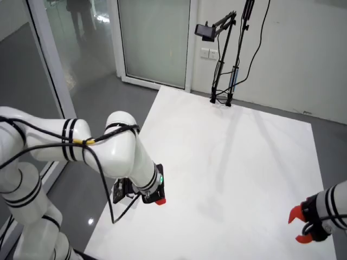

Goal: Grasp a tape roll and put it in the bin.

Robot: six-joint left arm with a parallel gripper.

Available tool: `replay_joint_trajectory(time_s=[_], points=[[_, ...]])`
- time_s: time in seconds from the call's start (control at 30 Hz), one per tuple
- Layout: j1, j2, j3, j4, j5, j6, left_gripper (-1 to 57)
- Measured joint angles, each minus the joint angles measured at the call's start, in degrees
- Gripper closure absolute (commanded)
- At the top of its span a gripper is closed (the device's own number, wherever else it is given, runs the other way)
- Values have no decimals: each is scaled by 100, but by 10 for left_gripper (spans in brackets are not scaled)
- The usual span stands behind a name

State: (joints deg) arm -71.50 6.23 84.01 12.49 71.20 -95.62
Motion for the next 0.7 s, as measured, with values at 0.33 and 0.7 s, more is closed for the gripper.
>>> replay_joint_trajectory(time_s=[0.33, 0.7], points=[[136, -2, 0, -11, 0, 0, 566], [298, 1, 0, -10, 0, 0, 566]])
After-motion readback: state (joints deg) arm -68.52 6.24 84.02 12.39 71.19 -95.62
